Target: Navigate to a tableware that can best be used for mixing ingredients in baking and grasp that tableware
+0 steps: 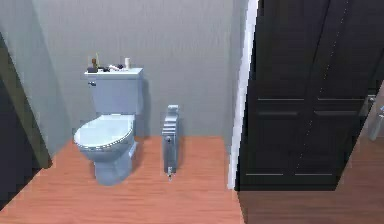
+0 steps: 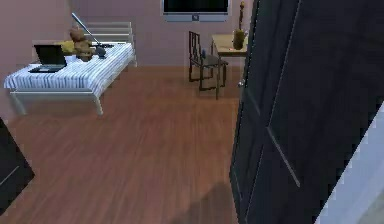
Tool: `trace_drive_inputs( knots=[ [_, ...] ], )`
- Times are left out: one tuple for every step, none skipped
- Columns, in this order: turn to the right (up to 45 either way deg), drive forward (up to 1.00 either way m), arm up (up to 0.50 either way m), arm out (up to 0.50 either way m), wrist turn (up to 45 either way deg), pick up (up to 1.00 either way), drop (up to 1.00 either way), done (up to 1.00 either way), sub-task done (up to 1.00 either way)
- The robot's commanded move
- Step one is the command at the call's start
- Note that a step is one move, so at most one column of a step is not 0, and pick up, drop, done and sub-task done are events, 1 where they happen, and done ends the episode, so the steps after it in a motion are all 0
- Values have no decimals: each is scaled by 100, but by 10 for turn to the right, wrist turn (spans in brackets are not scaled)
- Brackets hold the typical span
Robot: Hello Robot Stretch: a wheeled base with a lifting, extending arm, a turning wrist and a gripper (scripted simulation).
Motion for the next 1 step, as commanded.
trace_drive_inputs(
  knots=[
    [240,0,0,0,0,0,0,0,0]
  ],
)
